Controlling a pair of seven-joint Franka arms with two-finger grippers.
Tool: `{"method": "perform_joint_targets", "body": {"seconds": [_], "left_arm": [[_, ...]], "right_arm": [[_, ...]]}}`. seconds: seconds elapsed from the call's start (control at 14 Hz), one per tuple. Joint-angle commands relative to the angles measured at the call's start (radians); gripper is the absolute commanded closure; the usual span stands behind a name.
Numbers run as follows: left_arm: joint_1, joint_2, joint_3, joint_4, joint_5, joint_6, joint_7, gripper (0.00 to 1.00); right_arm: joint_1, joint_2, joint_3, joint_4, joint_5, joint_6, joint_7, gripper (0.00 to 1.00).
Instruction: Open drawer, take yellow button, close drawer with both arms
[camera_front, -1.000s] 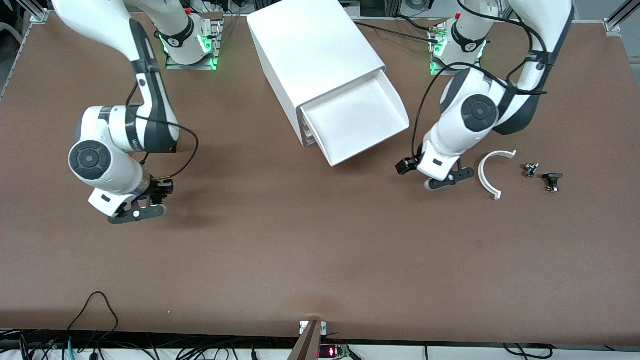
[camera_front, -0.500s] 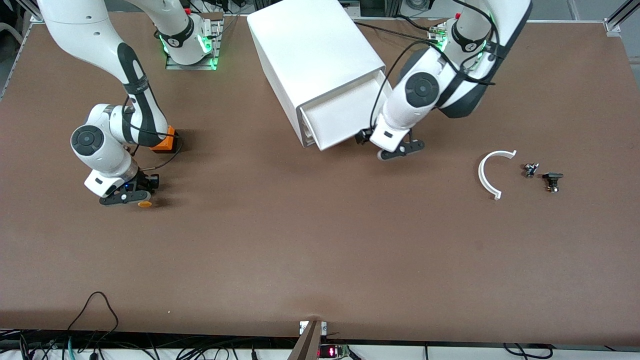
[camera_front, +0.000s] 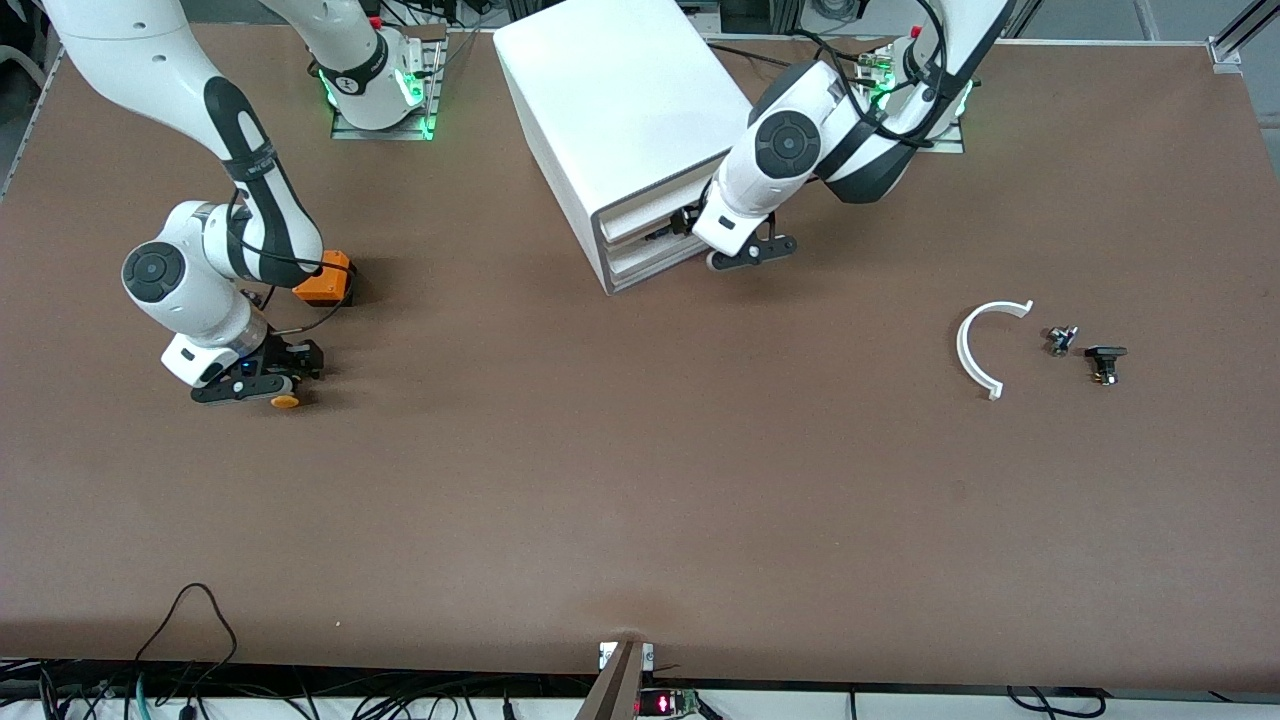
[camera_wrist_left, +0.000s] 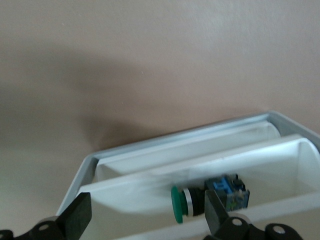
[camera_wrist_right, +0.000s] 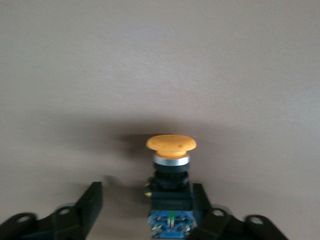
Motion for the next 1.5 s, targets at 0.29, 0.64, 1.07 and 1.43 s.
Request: {"method": "perform_joint_targets", "body": {"seconds": [0.29, 0.64, 1.07, 1.43], "left_arm": [[0.085, -0.056, 0.065, 0.006, -0.019, 0.001, 0.126, 0.00], [0.111, -0.100, 0.362, 0.107, -0.013, -0.015, 0.530, 0.00], [0.182, -0.241, 0.524, 0.287, 0.142, -0.336, 0.882, 0.00], [0.225, -0.259, 0.539, 0.348, 0.150, -0.400, 0.975, 0.00]], "right_arm": [[-0.014, -0.079, 0.032, 0.257, 0.007, -0.432, 0.038, 0.00], [-0.014, -0.101, 0.073, 0.425, 0.010, -0.642, 0.111, 0.00], [0.020, -0.116, 0.158, 0.687, 0.014, -0.905, 0.343, 0.00], [-0.025, -0.180, 0.145, 0.687, -0.035, -0.913, 0.349, 0.00]]}}
